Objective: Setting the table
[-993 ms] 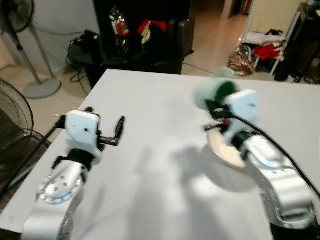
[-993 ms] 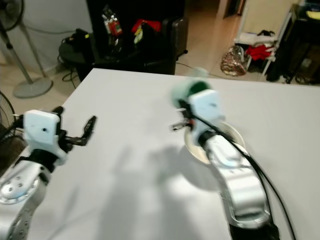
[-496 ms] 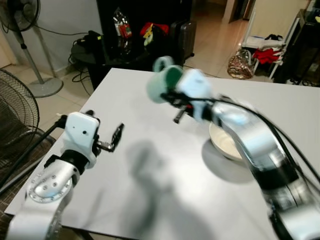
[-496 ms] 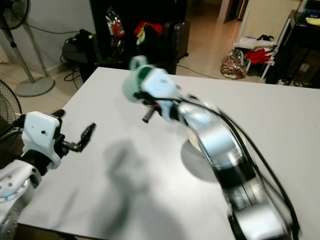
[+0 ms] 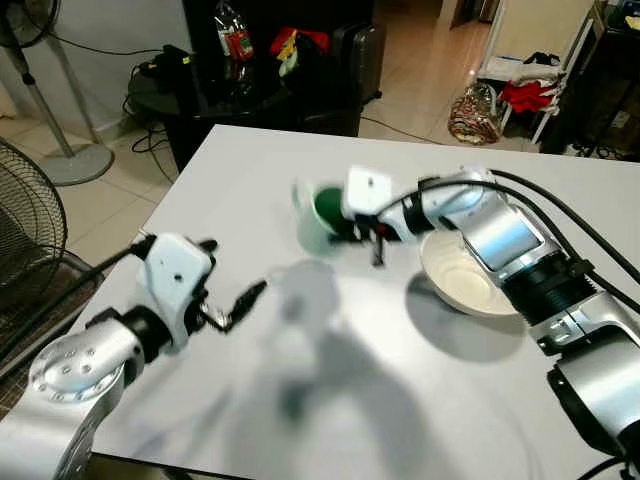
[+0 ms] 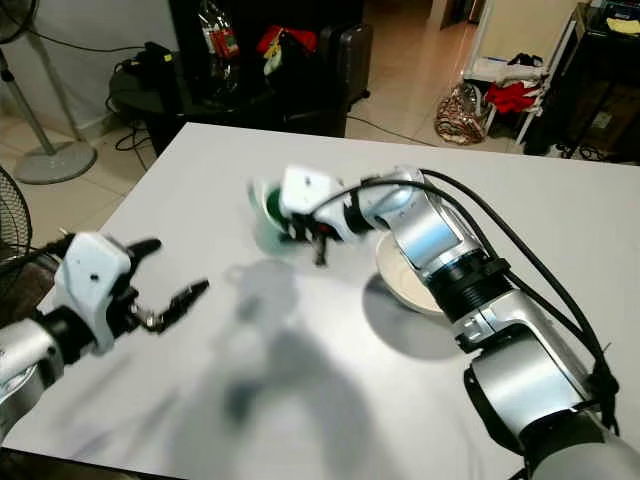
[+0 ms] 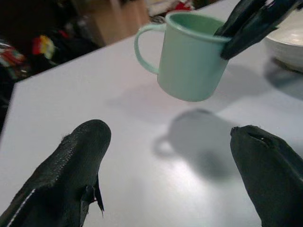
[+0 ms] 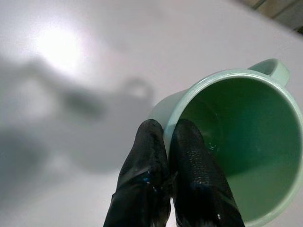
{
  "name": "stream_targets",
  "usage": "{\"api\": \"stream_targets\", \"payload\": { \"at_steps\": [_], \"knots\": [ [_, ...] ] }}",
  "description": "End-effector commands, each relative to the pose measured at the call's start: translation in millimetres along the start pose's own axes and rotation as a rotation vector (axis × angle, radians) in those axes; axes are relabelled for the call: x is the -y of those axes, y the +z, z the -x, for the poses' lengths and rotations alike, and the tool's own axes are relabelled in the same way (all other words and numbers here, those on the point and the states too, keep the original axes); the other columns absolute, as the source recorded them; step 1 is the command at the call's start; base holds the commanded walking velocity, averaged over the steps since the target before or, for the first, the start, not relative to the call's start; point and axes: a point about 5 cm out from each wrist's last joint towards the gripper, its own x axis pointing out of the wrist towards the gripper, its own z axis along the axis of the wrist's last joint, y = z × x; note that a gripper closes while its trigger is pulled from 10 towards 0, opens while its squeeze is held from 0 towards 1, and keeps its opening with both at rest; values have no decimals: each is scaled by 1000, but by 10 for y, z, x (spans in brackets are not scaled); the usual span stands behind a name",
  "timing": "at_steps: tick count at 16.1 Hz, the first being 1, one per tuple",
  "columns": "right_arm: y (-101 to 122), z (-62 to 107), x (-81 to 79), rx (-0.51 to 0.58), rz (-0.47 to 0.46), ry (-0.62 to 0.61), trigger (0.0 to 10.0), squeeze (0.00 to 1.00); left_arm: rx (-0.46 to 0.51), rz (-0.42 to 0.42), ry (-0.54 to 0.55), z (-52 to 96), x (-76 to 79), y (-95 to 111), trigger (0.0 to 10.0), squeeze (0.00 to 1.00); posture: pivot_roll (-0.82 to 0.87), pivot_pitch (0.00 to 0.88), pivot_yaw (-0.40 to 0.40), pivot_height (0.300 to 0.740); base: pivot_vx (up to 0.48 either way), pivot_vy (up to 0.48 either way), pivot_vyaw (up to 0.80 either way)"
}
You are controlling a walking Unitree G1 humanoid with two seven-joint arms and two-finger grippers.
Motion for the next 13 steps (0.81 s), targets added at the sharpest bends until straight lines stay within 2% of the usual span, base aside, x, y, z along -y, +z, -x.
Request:
{"api": "stream_targets", "payload": {
  "at_steps": [1,3,6,8,13],
  "knots": [
    [49,48,24,-9,43,28,10000,0,-10,-9,-39,17,32,12,10000,0,25,0,12,740,0,0,0],
    [-24,38,-41,-37,45,86,10000,0,-33,-7,-81,16,53,-14,10000,0,21,0,19,740,0,0,0],
    [-108,22,-79,-77,39,111,10000,0,-49,-9,-114,1,57,-21,10000,0,14,0,30,740,0,0,0],
    [-213,19,-83,-149,52,104,10000,0,-67,-11,-138,8,64,-37,10000,0,13,3,35,740,0,0,0],
    [-300,-9,-91,-203,51,105,10000,0,-85,-16,-156,19,79,-55,10000,0,17,9,34,740,0,0,0]
  ]
}}
